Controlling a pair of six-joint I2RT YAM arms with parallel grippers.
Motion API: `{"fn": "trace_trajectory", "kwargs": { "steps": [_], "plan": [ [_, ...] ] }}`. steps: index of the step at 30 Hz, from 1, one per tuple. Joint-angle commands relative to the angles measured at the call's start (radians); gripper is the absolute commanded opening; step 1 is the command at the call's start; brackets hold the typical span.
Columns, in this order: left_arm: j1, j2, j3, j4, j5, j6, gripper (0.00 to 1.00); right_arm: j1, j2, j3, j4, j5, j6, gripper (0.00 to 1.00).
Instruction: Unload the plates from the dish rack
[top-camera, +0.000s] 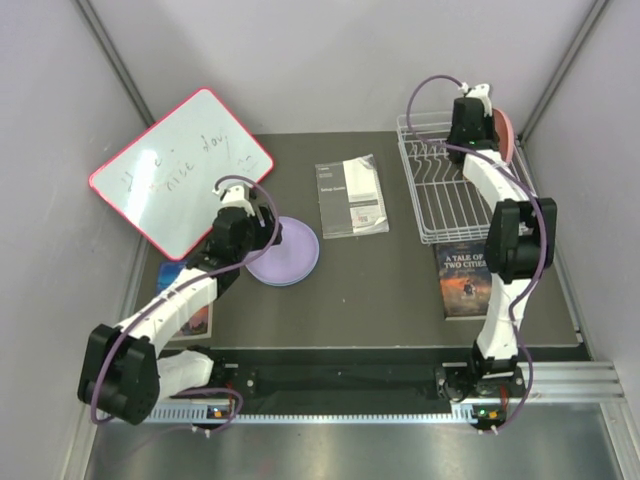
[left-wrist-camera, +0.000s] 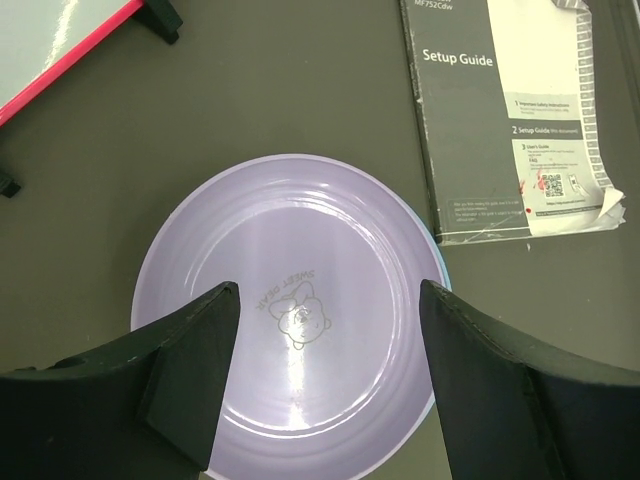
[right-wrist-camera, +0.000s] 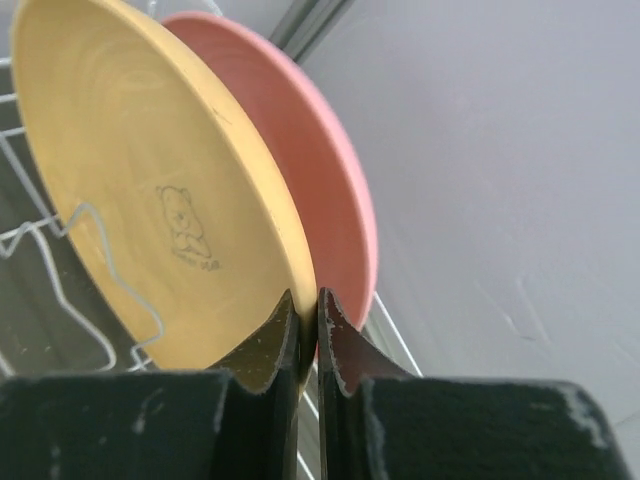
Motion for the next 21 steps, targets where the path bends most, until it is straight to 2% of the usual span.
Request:
{"fn": "trace_trajectory", "kwargs": {
  "steps": [1,5,6,8,9,13,16,19,21],
  "plan": [
    [0.003,0.021,-0.002,0.070,-0.016,-0.010,0.77,0.060,-0.059,-0.072,0.272,0.206,-0.118,0.00],
    [0.003,0.035,-0.001,0.075,-0.021,-0.013,0.77,0.106,-0.092,-0.170,0.521,0.353,-0.273,0.00],
    [0.003,0.038,0.001,0.075,-0.019,-0.013,0.77,0.116,-0.103,-0.186,0.649,0.403,-0.317,0.00],
    [0.003,0.044,0.004,0.075,-0.016,-0.013,0.77,0.139,-0.115,-0.248,0.809,0.454,-0.481,0.00],
    [0.003,0.046,0.007,0.075,-0.015,-0.013,0.77,0.144,-0.125,-0.267,0.972,0.483,-0.535,0.00],
    [0.003,0.049,0.009,0.078,-0.010,-0.013,0.77,0.166,-0.129,-0.311,1.301,0.531,-0.829,0.00],
    [0.004,0.047,0.013,0.078,-0.006,-0.012,0.78,0.181,-0.138,-0.324,1.426,0.546,-0.934,0.00],
    [0.004,0.050,0.021,0.081,0.004,-0.010,0.78,0.195,-0.186,-0.345,1.408,0.563,-0.904,0.00],
    [0.003,0.052,0.032,0.081,0.011,-0.010,0.78,0.213,-0.267,-0.368,1.208,0.548,-0.794,0.00]
  ]
}}
